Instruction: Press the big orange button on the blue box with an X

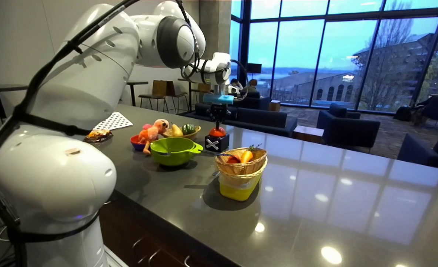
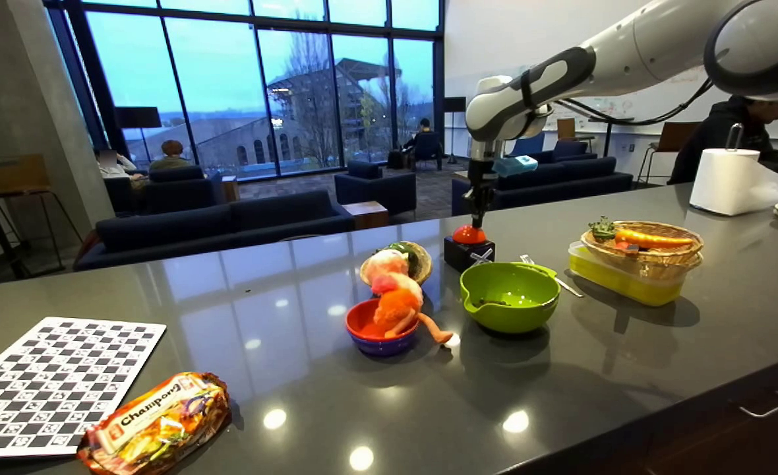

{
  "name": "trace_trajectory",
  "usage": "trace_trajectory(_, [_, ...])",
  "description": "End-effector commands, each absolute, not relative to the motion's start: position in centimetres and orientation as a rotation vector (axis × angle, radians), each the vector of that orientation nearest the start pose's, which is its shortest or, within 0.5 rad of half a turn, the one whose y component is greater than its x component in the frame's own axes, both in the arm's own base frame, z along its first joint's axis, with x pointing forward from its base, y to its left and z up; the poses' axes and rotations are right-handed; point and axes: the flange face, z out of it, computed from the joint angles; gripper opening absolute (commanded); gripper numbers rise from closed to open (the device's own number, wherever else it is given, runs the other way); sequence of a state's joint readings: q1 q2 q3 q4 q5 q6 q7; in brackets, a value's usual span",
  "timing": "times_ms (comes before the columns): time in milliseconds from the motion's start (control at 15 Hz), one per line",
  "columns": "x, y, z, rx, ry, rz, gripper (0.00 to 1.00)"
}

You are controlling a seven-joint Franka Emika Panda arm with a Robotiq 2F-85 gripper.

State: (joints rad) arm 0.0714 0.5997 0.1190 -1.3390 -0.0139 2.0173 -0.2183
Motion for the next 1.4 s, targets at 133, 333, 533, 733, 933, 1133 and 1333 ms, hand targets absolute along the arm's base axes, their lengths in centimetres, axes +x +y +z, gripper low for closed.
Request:
trace_trajectory(133, [72.9, 11.4, 38.6, -3.021, -0.592, -0.078, 0.00])
trace_trajectory(333, [73.3, 10.8, 37.8, -3.034, -0.558, -0.034, 0.00])
trace_trajectory(533, [73.7, 9.7, 37.2, -3.051, -0.496, 0.028, 0.00])
trace_trajectory(733, [74.1, 9.0, 37.4, -3.059, -0.464, 0.054, 0.00])
trace_trajectory(933, [74.4, 8.7, 37.6, -3.059, -0.453, 0.068, 0.00])
trace_trajectory(1133, [74.6, 8.4, 36.8, -3.057, -0.447, 0.083, 0.00])
trace_trajectory(1333, [74.6, 9.0, 37.1, -3.049, -0.470, 0.067, 0.00])
